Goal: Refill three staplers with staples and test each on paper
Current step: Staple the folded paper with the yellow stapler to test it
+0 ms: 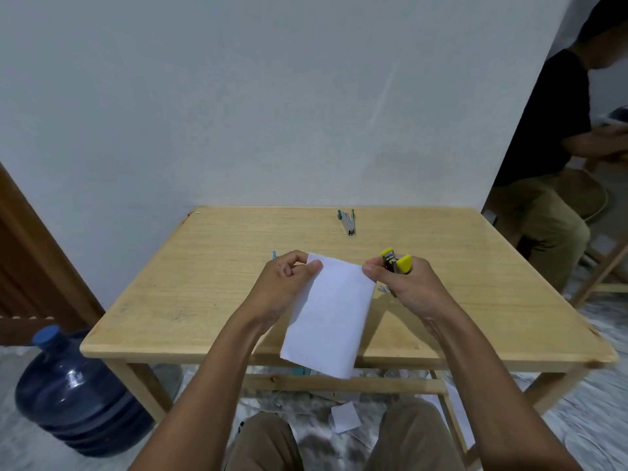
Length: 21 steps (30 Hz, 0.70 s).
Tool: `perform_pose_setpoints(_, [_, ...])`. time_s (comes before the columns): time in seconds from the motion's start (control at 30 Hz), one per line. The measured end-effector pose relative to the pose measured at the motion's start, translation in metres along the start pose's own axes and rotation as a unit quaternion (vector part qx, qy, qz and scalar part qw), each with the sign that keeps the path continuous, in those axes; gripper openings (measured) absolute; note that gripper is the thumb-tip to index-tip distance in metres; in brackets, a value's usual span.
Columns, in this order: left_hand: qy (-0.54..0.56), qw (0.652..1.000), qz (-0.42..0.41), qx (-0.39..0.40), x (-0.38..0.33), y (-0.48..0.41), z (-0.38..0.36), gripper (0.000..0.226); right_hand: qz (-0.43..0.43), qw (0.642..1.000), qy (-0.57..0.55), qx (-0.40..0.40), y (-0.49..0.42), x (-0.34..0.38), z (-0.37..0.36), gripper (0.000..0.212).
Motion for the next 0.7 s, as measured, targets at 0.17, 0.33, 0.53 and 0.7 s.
perform_pose_setpoints(0.17, [-0.084,0.996,-0.027,0.023,-0.012,0.002,0.0,0.028,0.014,0.988,0.115,0.102,0.001,0.012,-0.016,0.012])
perform_pose_setpoints(0.33, [-0.071,0.997,0.014,0.041,-0.011,0.003,0.001,0.02,0.038,0.986,0.123,0.102,0.001,0.014,-0.023,0.024])
perform_pose_setpoints(0.53, [-0.148,0.986,0.026,0.076,-0.01,0.008,0.011,0.022,0.064,0.983,0.13,0.109,0.013,0.007,-0.032,0.021])
perform_pose_setpoints(0.7, [-0.227,0.962,0.024,0.148,-0.026,0.009,0.008,0.018,-0.009,0.961,0.193,0.197,0.008,0.008,-0.04,0.041])
Point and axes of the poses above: each hand's wrist, its own y-axis away from the middle knuckle, its own z-axis out of the back of the hand, x = y × z, the point moved 8 cm from there along -y, towards the middle knuckle, and after that the axes turned 3 degrees about -y, right-handed, at the moved point
